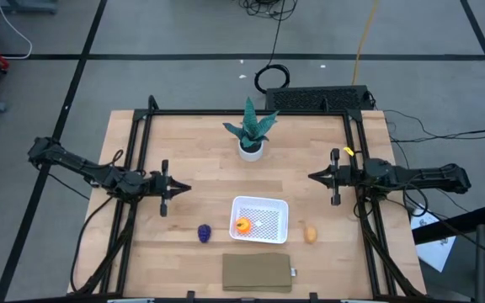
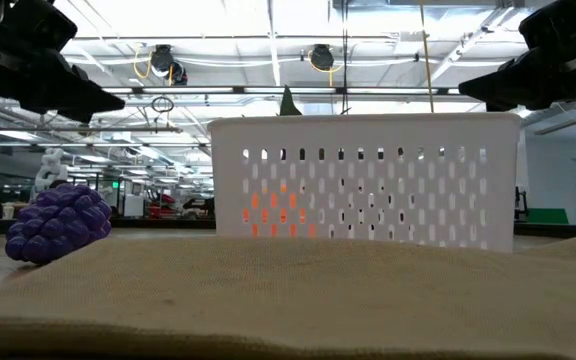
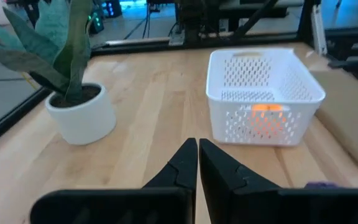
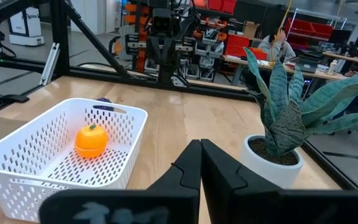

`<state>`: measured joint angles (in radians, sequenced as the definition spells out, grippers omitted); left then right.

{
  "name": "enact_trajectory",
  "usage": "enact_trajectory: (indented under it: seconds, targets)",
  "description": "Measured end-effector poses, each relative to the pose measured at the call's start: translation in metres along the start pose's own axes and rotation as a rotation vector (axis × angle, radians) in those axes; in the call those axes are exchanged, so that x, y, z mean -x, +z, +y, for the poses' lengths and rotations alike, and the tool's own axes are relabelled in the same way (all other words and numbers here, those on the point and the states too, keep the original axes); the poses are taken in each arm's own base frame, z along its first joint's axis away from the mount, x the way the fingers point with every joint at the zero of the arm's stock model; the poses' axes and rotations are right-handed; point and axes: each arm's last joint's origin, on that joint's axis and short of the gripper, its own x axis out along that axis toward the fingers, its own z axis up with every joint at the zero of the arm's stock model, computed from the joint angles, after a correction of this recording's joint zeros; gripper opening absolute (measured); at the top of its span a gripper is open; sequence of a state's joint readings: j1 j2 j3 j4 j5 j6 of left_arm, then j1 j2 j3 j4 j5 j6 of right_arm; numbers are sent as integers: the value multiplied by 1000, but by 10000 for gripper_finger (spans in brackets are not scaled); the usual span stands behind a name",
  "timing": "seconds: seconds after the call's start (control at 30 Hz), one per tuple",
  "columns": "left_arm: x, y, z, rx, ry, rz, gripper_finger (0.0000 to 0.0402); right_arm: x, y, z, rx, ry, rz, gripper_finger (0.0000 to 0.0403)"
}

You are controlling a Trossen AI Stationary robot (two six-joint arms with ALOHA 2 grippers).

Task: Pick and placing Produce into tupperware
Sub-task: Put the purple grapes into the white basket

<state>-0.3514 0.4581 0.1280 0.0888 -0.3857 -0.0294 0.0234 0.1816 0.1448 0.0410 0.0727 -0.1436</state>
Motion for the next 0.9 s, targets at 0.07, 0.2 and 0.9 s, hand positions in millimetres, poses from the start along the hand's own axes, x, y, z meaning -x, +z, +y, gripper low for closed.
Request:
enact_trajectory:
  seconds: [0.07, 0.2, 0.9]
  targets:
    - [0, 2, -1, 21, -17, -19, 21, 0, 0, 0, 0, 0, 0, 0]
    - [-2, 1, -8, 67, -74, -9, 21, 0, 0, 0, 0, 0, 0, 0]
    - [-23, 73, -87, -139, -8, 294, 21, 0, 0, 0, -1, 0, 0, 0]
